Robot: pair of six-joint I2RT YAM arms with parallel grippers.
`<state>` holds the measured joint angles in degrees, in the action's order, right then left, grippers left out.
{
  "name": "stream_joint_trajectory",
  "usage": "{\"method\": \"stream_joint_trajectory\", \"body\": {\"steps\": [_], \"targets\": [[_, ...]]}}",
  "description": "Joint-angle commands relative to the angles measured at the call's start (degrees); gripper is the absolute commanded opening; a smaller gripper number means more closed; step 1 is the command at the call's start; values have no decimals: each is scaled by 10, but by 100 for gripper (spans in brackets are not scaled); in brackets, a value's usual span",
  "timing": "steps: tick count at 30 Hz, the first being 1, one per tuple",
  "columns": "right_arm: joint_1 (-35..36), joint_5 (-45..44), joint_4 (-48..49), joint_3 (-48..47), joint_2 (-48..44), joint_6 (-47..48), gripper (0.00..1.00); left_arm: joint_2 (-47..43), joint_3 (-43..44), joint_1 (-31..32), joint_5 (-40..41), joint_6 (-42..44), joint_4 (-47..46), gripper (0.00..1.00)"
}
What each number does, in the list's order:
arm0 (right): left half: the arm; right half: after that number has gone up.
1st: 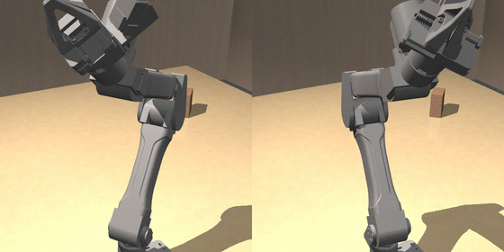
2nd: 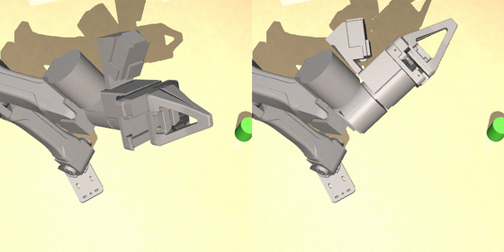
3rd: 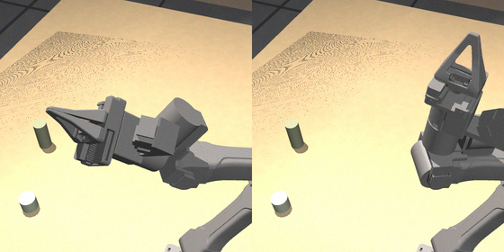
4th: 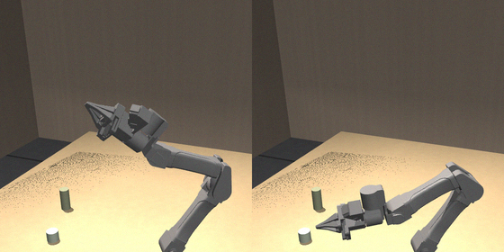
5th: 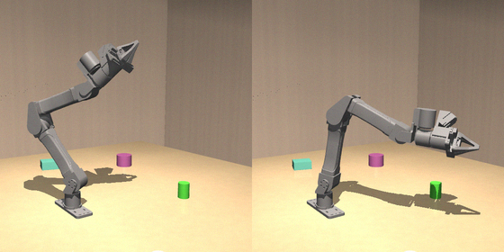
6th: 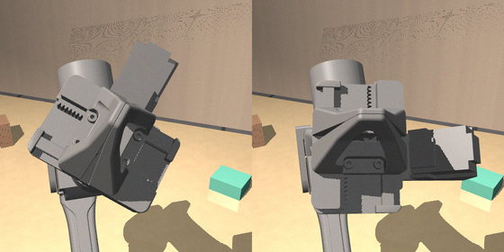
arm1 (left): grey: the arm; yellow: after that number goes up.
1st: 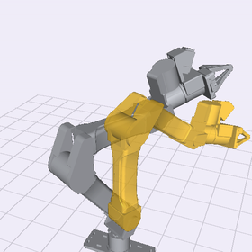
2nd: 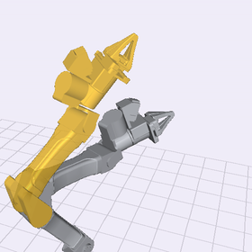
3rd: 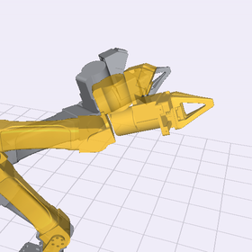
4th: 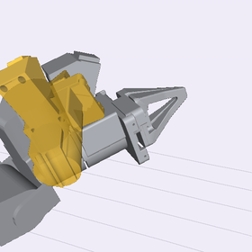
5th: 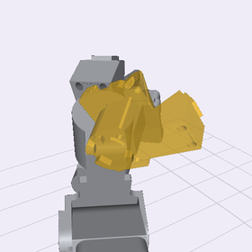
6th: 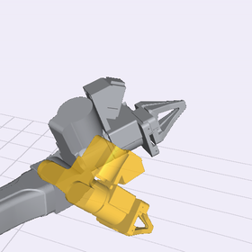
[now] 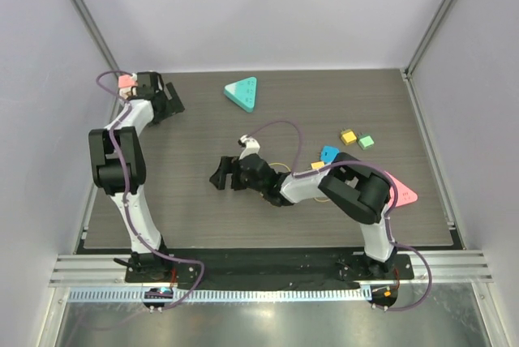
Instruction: Pull the plug off the socket
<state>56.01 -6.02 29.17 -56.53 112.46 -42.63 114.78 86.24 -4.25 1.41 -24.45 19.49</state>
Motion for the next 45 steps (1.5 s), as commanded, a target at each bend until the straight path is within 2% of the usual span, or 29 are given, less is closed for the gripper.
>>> {"method": "stream_joint_trajectory", "body": {"steps": [1, 5, 8, 13, 17, 20, 28, 40, 45], "targets": [[2, -24, 87, -5, 21, 6, 93, 23, 43, -1, 41, 52, -5, 92], [1, -50, 97, 14, 8, 17, 95, 68, 67, -1, 74, 70, -4, 91], [-4, -42, 96, 12, 12, 17, 95, 89, 87, -6, 97, 72, 16, 86], [-11, -37, 97, 21, 8, 17, 95, 18, 0, -7, 125, 77, -61, 85], [-24, -13, 116, 31, 14, -6, 95, -3, -6, -8, 119, 72, -57, 84], [-28, -9, 127, 39, 11, -10, 95, -14, -9, -7, 145, 63, -47, 85], [-32, -11, 137, 56, -3, -6, 95, 24, -19, -7, 207, 106, -51, 84], [-32, 4, 135, 33, 14, -8, 94, 102, 72, -8, 194, 128, 0, 76], [-32, 8, 134, 28, 20, -10, 94, 132, 126, -34, 148, 112, 35, 62]]}}
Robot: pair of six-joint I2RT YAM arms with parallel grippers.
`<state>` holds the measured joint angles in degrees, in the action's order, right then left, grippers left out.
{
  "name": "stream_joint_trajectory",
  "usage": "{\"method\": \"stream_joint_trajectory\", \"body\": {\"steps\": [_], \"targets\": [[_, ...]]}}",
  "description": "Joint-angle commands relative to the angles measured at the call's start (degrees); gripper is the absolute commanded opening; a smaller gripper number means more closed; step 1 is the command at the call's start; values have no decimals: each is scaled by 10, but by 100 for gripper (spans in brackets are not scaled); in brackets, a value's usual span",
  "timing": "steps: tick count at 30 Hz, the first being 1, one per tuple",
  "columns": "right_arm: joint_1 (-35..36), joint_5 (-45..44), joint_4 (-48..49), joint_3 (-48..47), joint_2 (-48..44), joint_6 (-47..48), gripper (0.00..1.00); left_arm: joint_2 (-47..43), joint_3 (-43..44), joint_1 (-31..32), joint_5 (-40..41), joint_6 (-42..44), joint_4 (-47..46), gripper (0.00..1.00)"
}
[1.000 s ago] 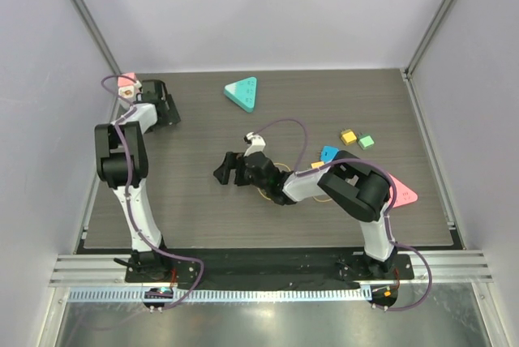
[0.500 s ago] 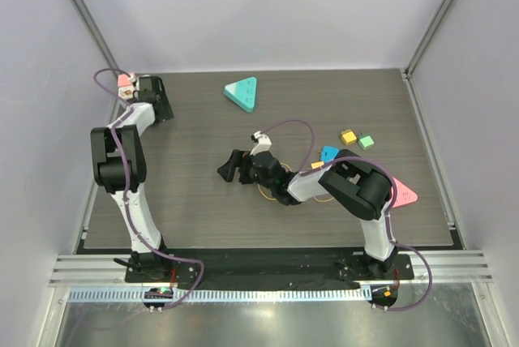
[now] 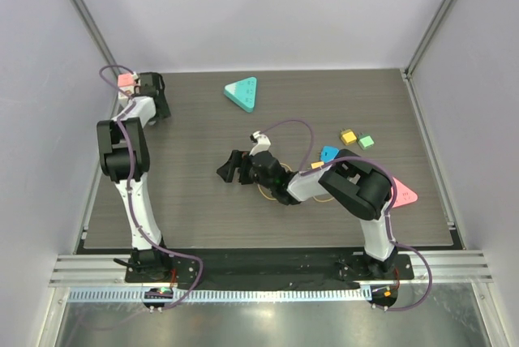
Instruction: Pull the plug off the socket
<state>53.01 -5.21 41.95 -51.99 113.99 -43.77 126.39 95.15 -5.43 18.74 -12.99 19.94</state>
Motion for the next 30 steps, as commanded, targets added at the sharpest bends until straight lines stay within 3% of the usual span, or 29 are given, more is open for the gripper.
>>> {"method": "stream_joint_trajectory", "body": {"steps": [1, 4, 7, 11, 16, 19, 23, 27, 30], "targets": [[-2, 1, 6, -20, 5, 0, 94, 20, 41, -27, -41, -5, 38, 61], [-2, 3, 2, -26, 11, -2, 94, 19, 39, -30, -50, -6, 36, 58], [-2, 4, 2, -29, 13, -4, 94, 20, 40, -31, -52, -6, 37, 49], [-2, 5, 3, -31, 14, -5, 94, 15, 30, -25, -51, -7, 37, 30], [-2, 3, -6, -36, 17, -6, 94, -16, -1, -3, -46, -47, 42, 17], [-2, -1, -9, -35, 15, -8, 94, -38, -15, 39, -33, -72, 65, 2], [-2, -10, -1, -22, 9, -16, 92, -74, -51, 71, -32, -128, 76, 0], [-1, -20, 22, 14, -9, -24, 91, -137, -158, 76, -83, -232, 51, 0], [0, -37, 34, 47, -32, -27, 91, -216, -283, 115, -54, -288, -12, 0]]}}
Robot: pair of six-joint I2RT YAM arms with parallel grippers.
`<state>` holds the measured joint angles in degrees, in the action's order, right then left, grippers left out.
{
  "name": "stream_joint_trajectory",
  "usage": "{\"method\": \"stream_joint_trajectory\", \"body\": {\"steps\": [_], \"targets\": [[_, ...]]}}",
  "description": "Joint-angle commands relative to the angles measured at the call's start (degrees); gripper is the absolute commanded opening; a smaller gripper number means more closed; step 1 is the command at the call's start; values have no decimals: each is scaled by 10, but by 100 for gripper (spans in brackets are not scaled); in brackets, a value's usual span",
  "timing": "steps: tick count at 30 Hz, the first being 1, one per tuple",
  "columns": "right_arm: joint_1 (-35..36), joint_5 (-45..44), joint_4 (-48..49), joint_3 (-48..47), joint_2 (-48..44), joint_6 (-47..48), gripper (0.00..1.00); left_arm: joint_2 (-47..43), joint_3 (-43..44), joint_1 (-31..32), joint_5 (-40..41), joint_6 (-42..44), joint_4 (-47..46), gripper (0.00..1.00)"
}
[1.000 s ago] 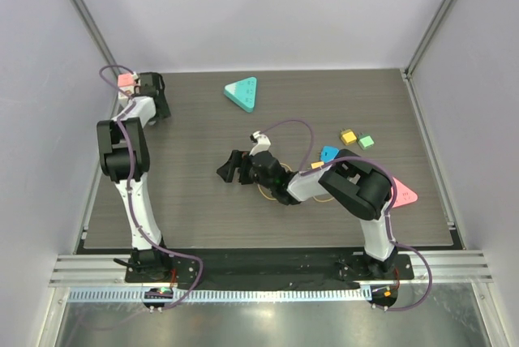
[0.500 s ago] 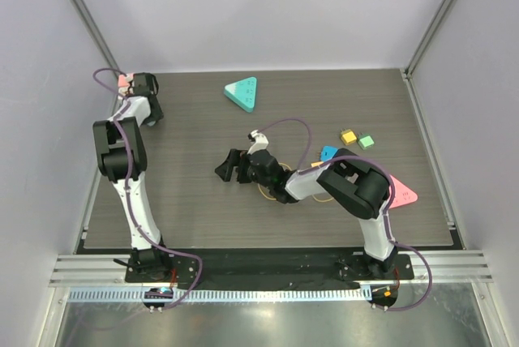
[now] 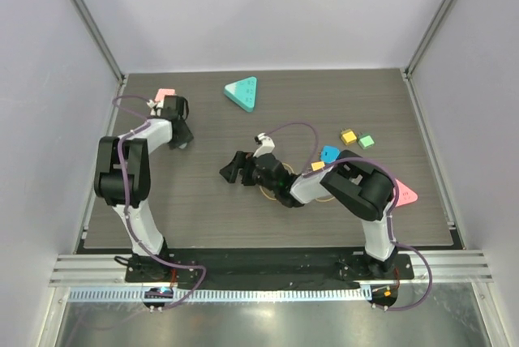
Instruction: Pull the plug off the socket
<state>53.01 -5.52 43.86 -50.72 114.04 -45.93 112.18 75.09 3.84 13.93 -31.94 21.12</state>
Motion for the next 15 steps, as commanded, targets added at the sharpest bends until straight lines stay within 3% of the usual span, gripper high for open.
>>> {"method": "stream_joint_trajectory", "body": {"steps": [1, 4, 7, 15], "targets": [[-1, -39, 15, 40, -37, -6, 91, -95, -143, 38, 5, -105, -37, 0], [-1, -48, 14, 56, -53, -1, 91, -144, -207, 113, 48, -140, -47, 0], [-1, -47, 13, 68, -63, 3, 91, -181, -241, 138, 26, -169, -53, 2], [-1, -37, 24, 72, -66, 15, 91, -297, -337, 176, -20, -187, -21, 32]]}}
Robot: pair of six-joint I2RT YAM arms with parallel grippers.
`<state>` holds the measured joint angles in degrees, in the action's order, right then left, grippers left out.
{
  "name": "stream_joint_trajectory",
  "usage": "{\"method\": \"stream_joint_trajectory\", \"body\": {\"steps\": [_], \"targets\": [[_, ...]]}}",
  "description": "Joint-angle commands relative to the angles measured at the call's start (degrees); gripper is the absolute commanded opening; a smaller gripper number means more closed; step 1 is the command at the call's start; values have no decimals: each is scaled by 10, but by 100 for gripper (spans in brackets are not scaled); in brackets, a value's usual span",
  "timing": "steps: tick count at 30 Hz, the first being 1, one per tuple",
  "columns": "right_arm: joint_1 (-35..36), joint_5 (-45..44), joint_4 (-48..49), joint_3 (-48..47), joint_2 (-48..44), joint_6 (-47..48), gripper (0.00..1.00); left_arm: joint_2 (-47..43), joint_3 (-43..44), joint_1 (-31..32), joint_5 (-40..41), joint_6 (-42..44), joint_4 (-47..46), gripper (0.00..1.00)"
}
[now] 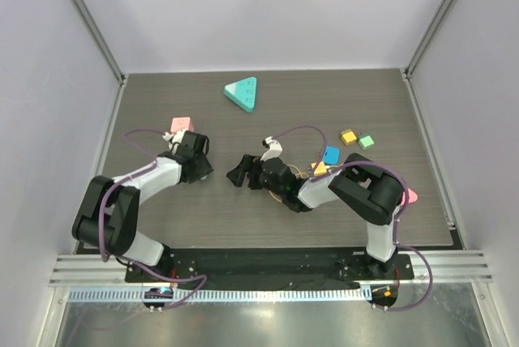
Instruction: Pull the plug off the socket
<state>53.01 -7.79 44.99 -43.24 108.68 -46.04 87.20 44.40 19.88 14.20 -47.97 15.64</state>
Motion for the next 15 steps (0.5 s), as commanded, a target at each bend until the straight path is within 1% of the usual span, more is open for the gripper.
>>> {"method": "stream_joint_trajectory", "body": {"steps": [1, 2, 4, 5, 6, 8, 12, 14, 15], "targets": [[-1, -13, 11, -4, -11, 16, 91, -62, -34, 21, -20, -31, 45, 42], [0, -10, 10, -7, -10, 16, 91, -96, -40, 22, -19, -31, 54, 48], [-1, -6, 11, -11, -7, 16, 91, -127, -45, 24, -15, -29, 85, 61], [0, -4, 11, -13, -6, 15, 91, -158, -42, 24, -12, -21, 97, 74], [-1, -2, 12, -15, -4, 15, 91, -172, -38, 24, -7, -17, 124, 81], [-1, 1, 13, -17, -1, 14, 91, -201, -17, 24, 14, -6, 151, 100], [-1, 10, 11, -24, 5, 14, 91, -193, 59, 24, 54, 29, 239, 100], [-1, 11, 12, -24, 6, 14, 91, -179, 108, 22, 99, 39, 265, 100], [-1, 10, 12, -23, 6, 13, 91, -169, 119, 17, 109, 52, 277, 100]]}}
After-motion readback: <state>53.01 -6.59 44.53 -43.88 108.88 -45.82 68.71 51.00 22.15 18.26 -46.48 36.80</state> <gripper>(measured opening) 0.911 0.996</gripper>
